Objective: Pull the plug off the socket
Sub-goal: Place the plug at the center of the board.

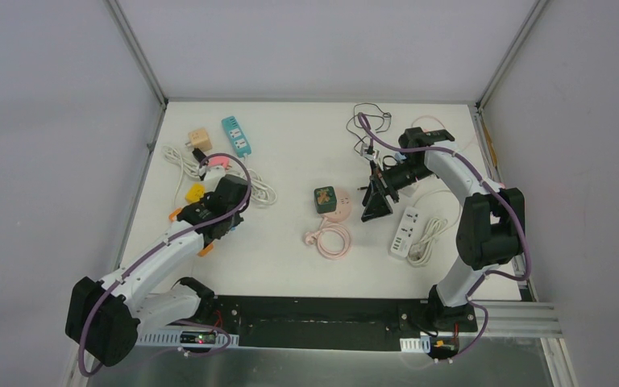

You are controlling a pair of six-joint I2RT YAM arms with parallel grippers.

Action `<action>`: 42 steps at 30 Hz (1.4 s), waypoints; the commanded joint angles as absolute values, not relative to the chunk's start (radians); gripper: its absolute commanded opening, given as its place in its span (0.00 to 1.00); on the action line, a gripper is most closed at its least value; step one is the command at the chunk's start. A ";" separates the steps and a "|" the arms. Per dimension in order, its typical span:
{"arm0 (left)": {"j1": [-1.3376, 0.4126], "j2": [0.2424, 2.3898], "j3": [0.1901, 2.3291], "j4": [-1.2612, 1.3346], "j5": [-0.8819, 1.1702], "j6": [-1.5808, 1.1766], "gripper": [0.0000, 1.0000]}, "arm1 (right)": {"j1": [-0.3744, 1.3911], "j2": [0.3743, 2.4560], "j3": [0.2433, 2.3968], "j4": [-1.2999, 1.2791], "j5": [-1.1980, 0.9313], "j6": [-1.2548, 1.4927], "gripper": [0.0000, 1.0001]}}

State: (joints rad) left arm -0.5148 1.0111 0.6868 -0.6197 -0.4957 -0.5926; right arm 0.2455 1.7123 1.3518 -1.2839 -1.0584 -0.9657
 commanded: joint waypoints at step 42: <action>-0.388 1.494 0.890 -0.624 -0.662 -0.635 0.27 | 0.239 1.695 1.359 -1.297 -1.062 -1.006 1.00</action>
State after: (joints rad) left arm -0.3973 1.4563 0.8513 -0.5766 -0.6468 -0.6399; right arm 0.2455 1.7123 1.3518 -1.2854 -1.0546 -0.9688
